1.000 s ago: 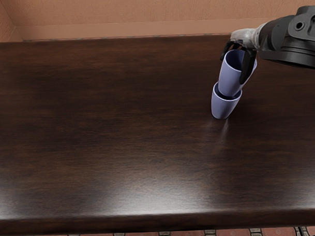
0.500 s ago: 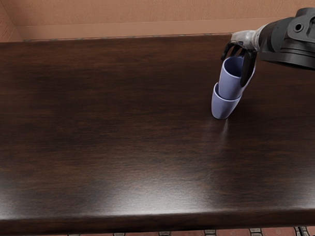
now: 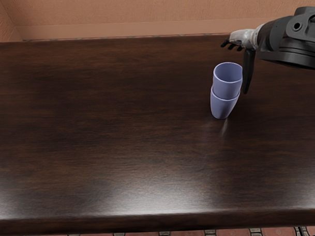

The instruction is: Pick up cup and place in cup with right hand

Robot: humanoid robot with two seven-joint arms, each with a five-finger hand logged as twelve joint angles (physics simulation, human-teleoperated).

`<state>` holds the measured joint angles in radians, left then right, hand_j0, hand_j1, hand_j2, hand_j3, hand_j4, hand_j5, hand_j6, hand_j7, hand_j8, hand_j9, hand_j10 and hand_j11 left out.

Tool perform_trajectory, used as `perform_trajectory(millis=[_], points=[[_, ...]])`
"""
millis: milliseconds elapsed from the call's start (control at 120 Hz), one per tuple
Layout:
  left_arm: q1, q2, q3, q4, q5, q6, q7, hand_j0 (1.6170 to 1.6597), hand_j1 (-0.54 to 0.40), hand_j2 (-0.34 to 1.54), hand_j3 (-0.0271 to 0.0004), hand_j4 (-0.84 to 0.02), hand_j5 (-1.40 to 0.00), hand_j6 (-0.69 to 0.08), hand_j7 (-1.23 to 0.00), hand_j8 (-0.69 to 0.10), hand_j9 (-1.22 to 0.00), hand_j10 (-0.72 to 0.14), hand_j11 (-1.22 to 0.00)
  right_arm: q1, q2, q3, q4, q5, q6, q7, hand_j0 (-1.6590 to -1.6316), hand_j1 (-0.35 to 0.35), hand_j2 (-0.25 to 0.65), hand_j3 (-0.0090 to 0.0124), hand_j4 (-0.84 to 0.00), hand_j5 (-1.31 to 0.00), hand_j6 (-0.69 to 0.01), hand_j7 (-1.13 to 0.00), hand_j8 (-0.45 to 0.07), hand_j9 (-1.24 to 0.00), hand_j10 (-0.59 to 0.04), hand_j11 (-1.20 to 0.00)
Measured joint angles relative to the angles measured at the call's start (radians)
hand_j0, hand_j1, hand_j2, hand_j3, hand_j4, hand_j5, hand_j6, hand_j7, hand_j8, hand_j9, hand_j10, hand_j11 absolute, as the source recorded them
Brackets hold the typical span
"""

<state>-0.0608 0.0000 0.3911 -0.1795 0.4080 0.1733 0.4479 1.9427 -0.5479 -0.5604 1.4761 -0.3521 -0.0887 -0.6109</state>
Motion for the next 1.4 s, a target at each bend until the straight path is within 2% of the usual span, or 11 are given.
perform_trajectory(millis=[167, 333, 475, 567, 642, 708, 800, 875, 1008, 1183, 1400], points=[[0.01, 0.0, 0.0, 0.0, 0.0, 0.0, 0.0, 1.6581, 0.349, 0.0, 0.0, 0.0, 0.0, 0.0, 0.0, 0.0, 0.0, 0.0, 0.0, 0.008, -0.001, 0.029, 0.001, 0.012, 0.04, 0.0, -1.658, -0.284, -0.011, 0.0, -0.058, -0.07, -0.058, -0.07, -0.057, -0.07, -0.058, -0.07], [0.024, 0.0, 0.0, 0.0, 0.0, 0.0, 0.0, 1.6581, 0.349, 0.0, 0.0, 0.0, 0.0, 0.0, 0.0, 0.0, 0.0, 0.0, 0.0, -0.044, -0.001, 0.144, -0.022, 0.05, 0.103, 0.0, -1.658, -0.3, -0.008, 0.0, -0.043, -0.05, -0.044, -0.05, -0.043, -0.05, -0.043, -0.05], [0.026, 0.0, 0.0, 0.0, 0.0, 0.0, 0.0, 1.6581, 0.349, 0.0, 0.0, 0.0, 0.0, 0.0, 0.0, 0.0, 0.0, 0.0, 0.0, -0.17, -0.024, 0.323, -0.038, 0.076, 0.162, 0.0, -1.6581, -0.306, -0.007, 0.0, -0.038, -0.05, -0.039, -0.05, -0.038, -0.05, -0.038, -0.05], [0.032, 0.0, 0.0, -0.001, 0.0, 0.0, 0.0, 1.6581, 0.349, 0.0, 0.0, 0.0, 0.0, 0.0, 0.0, 0.0, 0.0, 0.0, 0.0, -0.273, -0.044, 0.476, -0.037, 0.087, 0.201, 0.0, -1.6581, -0.309, -0.006, 0.0, -0.036, -0.04, -0.037, -0.04, -0.036, -0.04, -0.036, -0.04], [0.032, 0.0, 0.0, -0.001, 0.0, 0.0, 0.0, 1.6581, 0.349, 0.0, 0.0, 0.0, 0.0, 0.0, 0.0, 0.0, 0.0, 0.0, 0.0, -0.329, -0.062, 0.586, -0.018, 0.11, 0.24, 0.0, -1.6581, -0.31, -0.006, 0.0, -0.035, -0.04, -0.036, -0.04, -0.035, -0.04, -0.035, -0.04], [0.032, 0.0, 0.0, -0.001, 0.0, 0.0, 0.0, 1.6581, 0.349, 0.0, 0.0, 0.0, 0.0, -0.001, 0.0, 0.0, 0.0, 0.0, 0.0, -0.379, -0.09, 0.672, -0.003, 0.183, 0.327, 0.0, -1.6581, -0.309, -0.006, 0.0, -0.035, -0.04, -0.036, -0.04, -0.036, -0.04, -0.035, -0.04], [0.032, 0.0, -0.001, -0.001, 0.0, 0.0, 0.0, 1.6581, 0.349, 0.0, 0.0, 0.0, 0.0, 0.0, 0.0, 0.0, 0.0, 0.0, 0.0, -0.505, -0.137, 0.841, 0.053, 0.308, 0.466, 0.0, -1.6581, -0.306, -0.007, 0.0, -0.037, -0.05, -0.038, -0.05, -0.037, -0.05, -0.037, -0.05], [0.03, 0.0, -0.001, -0.001, 0.0, 0.0, 0.0, 1.6581, 0.349, 0.0, 0.0, -0.001, 0.0, -0.001, 0.0, -0.001, 0.0, -0.001, 0.0, -0.582, -0.209, 0.919, 0.108, 0.432, 0.573, 0.0, -1.6581, -0.304, -0.008, 0.0, -0.039, -0.05, -0.04, -0.05, -0.039, -0.05, -0.039, -0.05], [0.03, 0.0, 0.0, -0.001, 0.0, 0.0, 0.0, 1.6581, 0.349, 0.0, 0.0, 0.0, 0.0, -0.001, 0.0, 0.0, 0.0, 0.0, 0.0, -0.677, -0.379, 0.973, 0.171, 0.629, 0.664, 0.0, -1.6581, -0.287, -0.01, 0.0, -0.053, -0.07, -0.053, -0.07, -0.053, -0.07, -0.052, -0.07], [0.03, 0.0, 0.0, -0.001, 0.0, 0.0, 0.0, 1.6581, 0.349, 0.0, -0.0001, 0.0, 0.0, 0.0, 0.0, 0.0, 0.0, 0.0, 0.0, -0.794, -0.623, 0.981, 0.191, 0.731, 0.694, 0.0, -1.6581, -0.281, -0.011, 0.0, -0.057, -0.07, -0.057, -0.07, -0.057, -0.07, -0.057, -0.07], [0.031, 0.0, 0.0, -0.008, 0.0, 0.0, 0.0, 1.6581, 0.349, 0.0, -0.0001, 0.0, 0.0, 0.0, 0.0, 0.0, 0.0, 0.0, 0.0, -0.838, -0.722, 0.971, 0.189, 0.759, 0.7, 0.0, -1.6581, -0.294, -0.01, 0.0, -0.044, -0.06, -0.043, -0.06, -0.044, -0.06, -0.045, -0.06]])
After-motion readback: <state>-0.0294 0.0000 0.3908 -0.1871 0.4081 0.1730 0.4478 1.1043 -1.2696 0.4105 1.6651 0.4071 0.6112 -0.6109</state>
